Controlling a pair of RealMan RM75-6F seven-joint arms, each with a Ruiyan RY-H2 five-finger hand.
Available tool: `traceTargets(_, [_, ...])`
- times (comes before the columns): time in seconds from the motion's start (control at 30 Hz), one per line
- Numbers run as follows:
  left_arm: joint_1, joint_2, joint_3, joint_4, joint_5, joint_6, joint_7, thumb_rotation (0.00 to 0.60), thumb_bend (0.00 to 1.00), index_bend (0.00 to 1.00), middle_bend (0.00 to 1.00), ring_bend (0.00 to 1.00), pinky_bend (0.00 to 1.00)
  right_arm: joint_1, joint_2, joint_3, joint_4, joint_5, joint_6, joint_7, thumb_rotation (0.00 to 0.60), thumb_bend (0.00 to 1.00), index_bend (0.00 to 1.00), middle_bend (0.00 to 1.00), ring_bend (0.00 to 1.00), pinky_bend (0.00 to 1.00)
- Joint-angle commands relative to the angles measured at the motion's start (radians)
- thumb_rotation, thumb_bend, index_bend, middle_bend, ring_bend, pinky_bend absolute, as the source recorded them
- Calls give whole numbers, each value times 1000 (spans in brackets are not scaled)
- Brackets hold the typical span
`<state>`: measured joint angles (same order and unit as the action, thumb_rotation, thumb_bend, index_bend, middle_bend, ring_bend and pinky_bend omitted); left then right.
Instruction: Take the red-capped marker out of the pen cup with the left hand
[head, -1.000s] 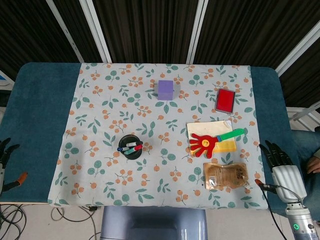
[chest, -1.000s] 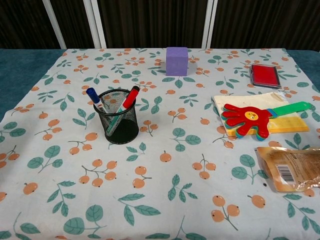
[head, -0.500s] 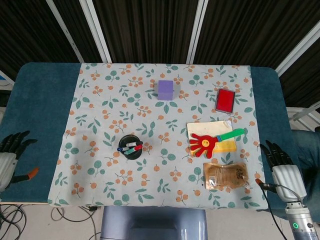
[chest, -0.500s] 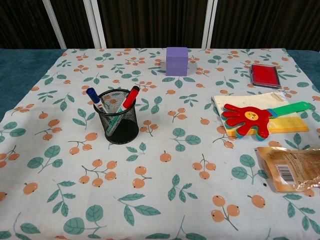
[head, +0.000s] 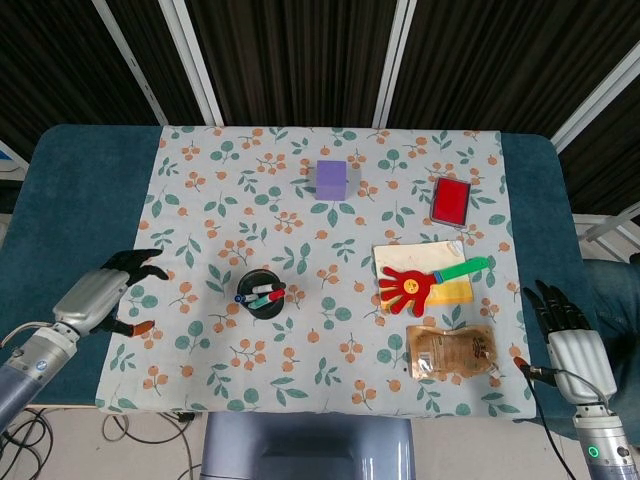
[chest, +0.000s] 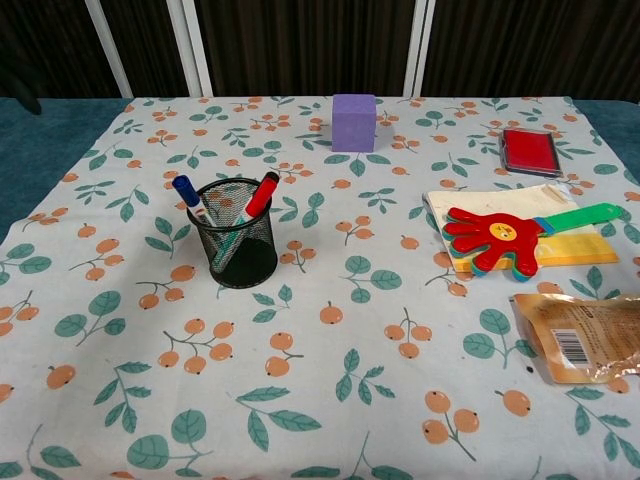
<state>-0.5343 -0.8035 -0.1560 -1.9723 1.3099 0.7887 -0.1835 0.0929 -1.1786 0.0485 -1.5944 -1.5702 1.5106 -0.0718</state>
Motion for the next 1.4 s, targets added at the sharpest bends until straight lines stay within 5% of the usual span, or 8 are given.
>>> traceTargets(0.03, [-86, -62, -46, 19, -109, -64, 17, 600, 237, 283, 56, 0, 0, 1, -2, -3, -1, 0, -6, -9, 600, 38, 75, 0, 32, 192])
traceTargets(0.53, [-312, -205, -63, 149, -394, -175, 156, 600, 239, 319, 56, 0, 0, 10, -19, 9, 26, 52, -45, -23, 600, 38, 75, 0, 32, 192])
traceTargets(1.4, [-406, -386, -16, 142, -523, -113, 217, 600, 234, 364, 76, 0, 0, 14, -21, 21, 47, 70, -50, 6, 600, 38, 76, 0, 32, 192])
